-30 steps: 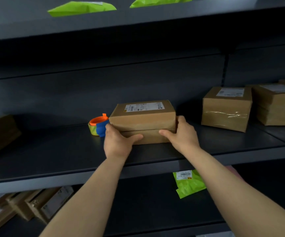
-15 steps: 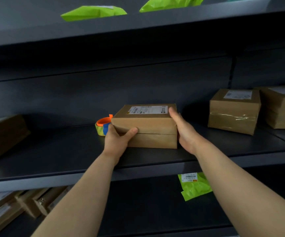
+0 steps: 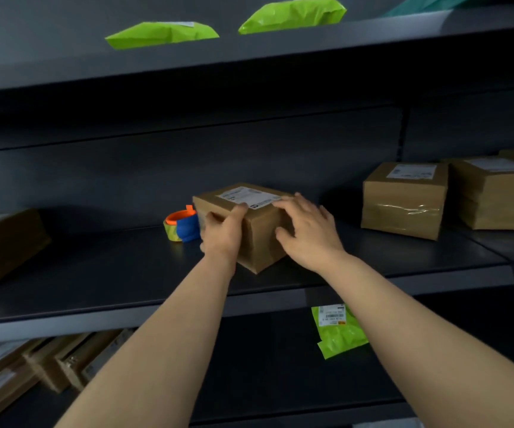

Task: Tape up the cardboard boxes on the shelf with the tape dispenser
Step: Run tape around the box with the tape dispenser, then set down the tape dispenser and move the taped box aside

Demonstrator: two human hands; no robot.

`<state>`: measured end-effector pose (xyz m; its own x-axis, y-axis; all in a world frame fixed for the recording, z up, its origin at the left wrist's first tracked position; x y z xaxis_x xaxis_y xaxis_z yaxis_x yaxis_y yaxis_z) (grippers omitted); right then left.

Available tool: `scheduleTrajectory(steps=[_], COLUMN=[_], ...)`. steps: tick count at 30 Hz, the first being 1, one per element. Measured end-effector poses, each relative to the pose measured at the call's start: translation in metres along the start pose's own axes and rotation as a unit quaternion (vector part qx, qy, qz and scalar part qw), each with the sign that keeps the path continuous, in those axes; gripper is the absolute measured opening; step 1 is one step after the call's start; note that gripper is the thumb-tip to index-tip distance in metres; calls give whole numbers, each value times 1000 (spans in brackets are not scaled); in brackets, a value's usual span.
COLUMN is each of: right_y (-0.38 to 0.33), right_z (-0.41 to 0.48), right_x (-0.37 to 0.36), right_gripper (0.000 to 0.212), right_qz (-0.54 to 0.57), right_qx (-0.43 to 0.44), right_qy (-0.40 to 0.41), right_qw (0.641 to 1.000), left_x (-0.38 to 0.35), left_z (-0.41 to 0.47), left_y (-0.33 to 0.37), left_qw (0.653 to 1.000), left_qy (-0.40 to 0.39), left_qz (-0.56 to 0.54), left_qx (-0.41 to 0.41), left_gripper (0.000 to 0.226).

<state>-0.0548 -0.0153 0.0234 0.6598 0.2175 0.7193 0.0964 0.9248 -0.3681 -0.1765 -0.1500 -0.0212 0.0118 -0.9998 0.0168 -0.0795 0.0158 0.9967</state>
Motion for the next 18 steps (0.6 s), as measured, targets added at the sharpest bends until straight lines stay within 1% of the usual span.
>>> scheduleTrajectory(steps=[2, 3, 4, 6, 7, 8, 9, 10, 13, 14, 18], right_y=[0, 2, 5, 6, 1, -10, -25, -40, -84, -97, -152], right_z=[-3, -5, -6, -8, -8, -7, -6, -4, 7, 10, 17], right_x=[16, 20, 21, 21, 24, 28, 29, 27, 7, -4, -60], right_gripper=[36, 34, 35, 41, 44, 46, 46, 45, 40, 39, 35], right_qz=[-15, -15, -13, -41, -62, -71, -61, -30, 83, 101, 141], right_qx=[-31, -55, -84, -124, -117, -91, -55, -24, 20, 27, 28], right_qy=[86, 95, 86, 76, 98, 129, 153, 156, 115, 102, 44], right_qw=[996, 994, 993, 989, 986, 985, 985, 987, 990, 989, 989], left_x=[-13, -21, -27, -32, -30, -26, -20, -13, 31, 53, 150], left_z=[-9, -16, -20, -27, -30, -31, -27, -23, -2, 4, 35], left_y=[4, 7, 8, 5, 3, 2, 0, -1, 5, 10, 25], left_qw=[997, 993, 987, 982, 984, 987, 990, 991, 994, 995, 987], left_qy=[-68, -107, -133, -142, -134, -126, -119, -110, -50, -21, 75], left_qz=[-28, -57, -86, -123, -120, -101, -76, -56, -43, -41, 2], left_qx=[9, 10, 6, 5, 0, -12, -28, -48, -85, -94, -143], left_gripper=[69, 58, 47, 26, 22, 24, 28, 28, 18, 17, 26])
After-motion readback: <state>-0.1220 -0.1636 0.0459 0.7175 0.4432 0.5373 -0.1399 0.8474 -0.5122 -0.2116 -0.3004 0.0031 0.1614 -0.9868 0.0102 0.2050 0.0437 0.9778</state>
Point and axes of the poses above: each hand's wrist, its own z-axis towards the middle knuckle, its own x-axis out of the back of the hand, y = z × x, the point moved 7 cm from there along z, towards the middle knuckle, and after that the axes turned 7 degrees about y, right-handed, at the moved point
